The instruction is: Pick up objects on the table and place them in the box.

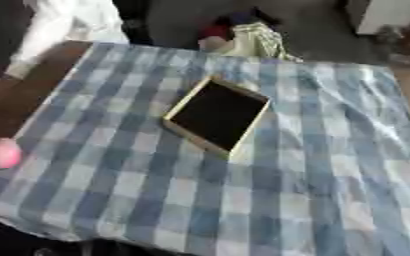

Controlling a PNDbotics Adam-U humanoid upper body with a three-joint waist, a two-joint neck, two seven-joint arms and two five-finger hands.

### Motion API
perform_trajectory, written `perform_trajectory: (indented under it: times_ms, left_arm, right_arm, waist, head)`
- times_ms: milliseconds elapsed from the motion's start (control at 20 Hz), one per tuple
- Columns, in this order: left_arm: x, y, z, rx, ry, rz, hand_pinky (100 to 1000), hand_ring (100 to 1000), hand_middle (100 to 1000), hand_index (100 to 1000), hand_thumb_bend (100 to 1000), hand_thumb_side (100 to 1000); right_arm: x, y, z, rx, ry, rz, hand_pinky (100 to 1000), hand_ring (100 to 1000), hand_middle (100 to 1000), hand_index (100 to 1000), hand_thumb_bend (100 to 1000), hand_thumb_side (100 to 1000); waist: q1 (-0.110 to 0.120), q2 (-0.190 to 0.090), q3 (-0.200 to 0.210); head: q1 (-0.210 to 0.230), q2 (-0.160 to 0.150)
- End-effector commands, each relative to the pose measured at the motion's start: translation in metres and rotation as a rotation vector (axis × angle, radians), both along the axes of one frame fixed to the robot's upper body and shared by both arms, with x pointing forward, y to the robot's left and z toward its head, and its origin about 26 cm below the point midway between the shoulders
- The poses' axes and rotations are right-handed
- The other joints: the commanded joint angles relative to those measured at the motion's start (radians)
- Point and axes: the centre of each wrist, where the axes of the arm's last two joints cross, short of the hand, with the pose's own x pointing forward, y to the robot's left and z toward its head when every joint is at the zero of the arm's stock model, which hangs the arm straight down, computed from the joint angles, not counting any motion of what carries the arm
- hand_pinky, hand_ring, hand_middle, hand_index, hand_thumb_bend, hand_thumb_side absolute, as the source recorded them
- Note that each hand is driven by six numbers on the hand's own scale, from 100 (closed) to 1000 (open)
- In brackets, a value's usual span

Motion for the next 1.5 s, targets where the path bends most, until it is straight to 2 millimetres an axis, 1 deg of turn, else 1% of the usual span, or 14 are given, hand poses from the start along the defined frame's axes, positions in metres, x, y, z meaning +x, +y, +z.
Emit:
perform_trajectory:
  times_ms: [50, 450, 650, 850, 1050, 1150, 1250, 1350, 1400, 1450, 1500]
  left_arm:
    - [-0.003, 0.003, 0.019, 0.031, -0.045, 0.003, 660, 736, 660, 839, 100, 744]
    - [-0.003, 0.003, 0.019, 0.032, -0.045, 0.003, 659, 735, 660, 838, 100, 746]
    - [-0.003, 0.003, 0.018, 0.045, -0.028, -0.004, 663, 740, 666, 843, 100, 762]
    - [-0.002, 0.003, 0.018, 0.093, 0.016, -0.023, 675, 751, 677, 855, 100, 784]
    - [0.000, 0.002, 0.019, 0.159, 0.084, -0.048, 688, 764, 690, 860, 100, 832]
    - [0.000, 0.002, 0.021, 0.183, 0.108, -0.055, 693, 769, 697, 857, 100, 829]
    - [0.000, 0.001, 0.024, 0.207, 0.129, -0.061, 700, 777, 710, 861, 100, 853]
    - [0.000, 0.002, 0.026, 0.235, 0.154, -0.057, 705, 782, 718, 865, 100, 850]
    - [0.000, 0.002, 0.027, 0.252, 0.165, -0.053, 713, 790, 728, 864, 100, 830]
    - [0.000, 0.002, 0.028, 0.268, 0.174, -0.049, 715, 792, 730, 863, 104, 826]
    - [0.000, 0.002, 0.029, 0.285, 0.182, -0.044, 724, 801, 740, 865, 170, 807]
  right_arm:
    - [-0.002, -0.001, 0.015, -0.049, -0.029, 0.000, 785, 594, 685, 732, 100, 897]
    - [-0.002, -0.001, 0.015, -0.052, -0.030, 0.000, 785, 594, 685, 732, 100, 898]
    - [-0.002, -0.001, 0.015, -0.052, -0.029, -0.001, 785, 594, 685, 732, 100, 898]
    - [-0.002, -0.001, 0.015, -0.053, -0.028, -0.001, 785, 594, 684, 732, 100, 899]
    - [-0.002, -0.002, 0.015, -0.055, -0.026, -0.002, 785, 594, 685, 732, 100, 899]
    - [-0.002, -0.002, 0.015, -0.055, -0.025, -0.002, 785, 594, 684, 732, 100, 898]
    - [-0.002, -0.002, 0.015, -0.056, -0.025, -0.002, 785, 594, 685, 732, 100, 898]
    - [-0.002, -0.002, 0.015, -0.057, -0.025, -0.002, 785, 594, 684, 732, 100, 898]
    - [-0.003, -0.002, 0.015, -0.057, -0.024, -0.003, 784, 593, 684, 732, 100, 899]
    - [-0.003, -0.002, 0.015, -0.057, -0.024, -0.003, 784, 593, 684, 732, 100, 899]
    - [-0.003, -0.002, 0.015, -0.056, -0.023, -0.003, 784, 593, 684, 732, 100, 899]
  waist:
    - [0.003, -0.006, -0.001]
    - [0.003, -0.005, -0.002]
    - [0.003, -0.005, -0.001]
    - [0.004, -0.005, 0.001]
    - [0.005, -0.007, 0.002]
    - [0.006, -0.008, 0.003]
    - [0.007, -0.008, 0.003]
    - [0.008, -0.008, 0.004]
    - [0.009, -0.008, 0.004]
    - [0.009, -0.008, 0.004]
    - [0.010, -0.007, 0.004]
  head:
    - [0.003, 0.006]
    - [0.004, 0.006]
    - [0.004, 0.006]
    - [0.003, 0.006]
    - [0.002, 0.006]
    - [0.001, 0.006]
    - [-0.001, 0.006]
    - [-0.001, 0.006]
    - [-0.001, 0.006]
    - [-0.001, 0.006]
    - [-0.001, 0.006]
